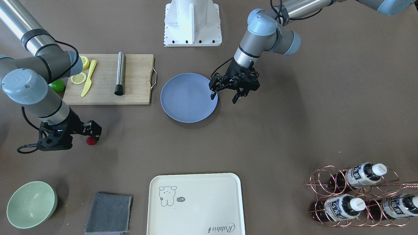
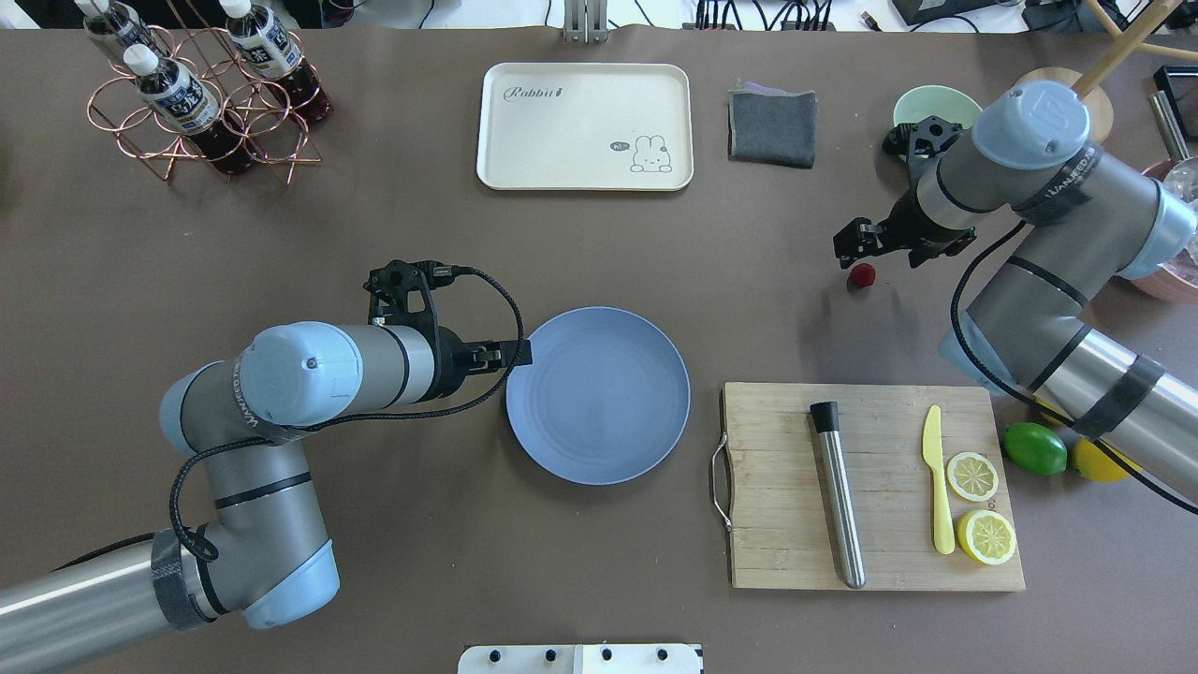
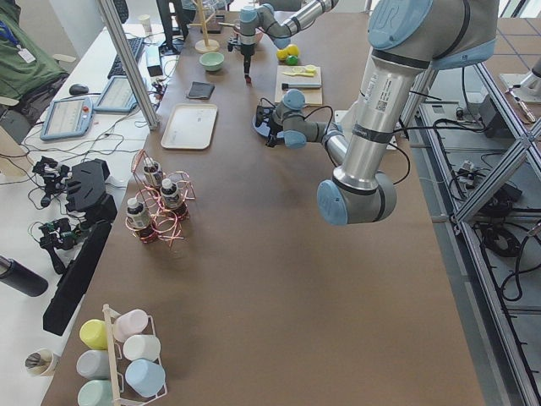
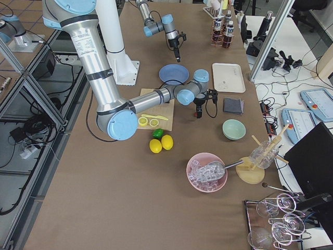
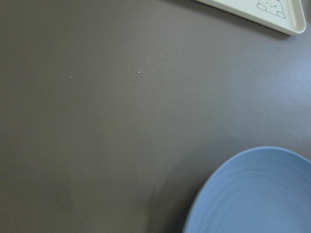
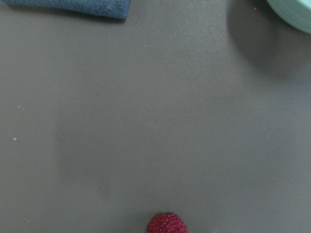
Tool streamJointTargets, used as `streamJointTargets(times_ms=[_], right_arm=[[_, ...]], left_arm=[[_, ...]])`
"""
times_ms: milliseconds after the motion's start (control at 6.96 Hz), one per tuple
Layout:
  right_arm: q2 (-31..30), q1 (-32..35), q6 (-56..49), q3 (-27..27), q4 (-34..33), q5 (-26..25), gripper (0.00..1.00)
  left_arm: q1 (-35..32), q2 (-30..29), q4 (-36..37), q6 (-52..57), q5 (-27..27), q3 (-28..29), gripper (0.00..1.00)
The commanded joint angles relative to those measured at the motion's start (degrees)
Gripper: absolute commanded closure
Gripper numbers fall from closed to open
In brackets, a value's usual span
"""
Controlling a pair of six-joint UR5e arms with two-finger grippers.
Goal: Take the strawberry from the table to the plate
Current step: 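Lower the right gripper onto the red strawberry and close it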
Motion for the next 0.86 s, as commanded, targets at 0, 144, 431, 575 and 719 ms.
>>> streamJointTargets(times_ms=[0,144,431,575,719], right_arm=[[0.1,-0.8,0.0,-1.1,0.0,-0.8,0.02],[0.4,-0.9,0.0,-1.8,0.1,-0.8,0.09],[0.7,-1.0,0.1,-1.7,0.0,-2.0,0.82],[0.8,-1.0,0.0,-1.7,0.0,-2.0,1.00],[0.8,-1.0,-0.1,-1.7,0.0,-2.1,1.00]], left_arm=[[-0.1,0.0,0.0,0.9,0.1,0.0,0.02],[-0.1,0.0,-0.3,0.9,0.2,-0.1,0.02],[-0.9,0.1,-0.8,0.9,-0.1,0.0,0.02],[-1.0,0.7,-1.0,0.9,-0.1,0.0,0.02],[-1.0,0.7,-1.0,0.9,-0.1,0.0,0.02]])
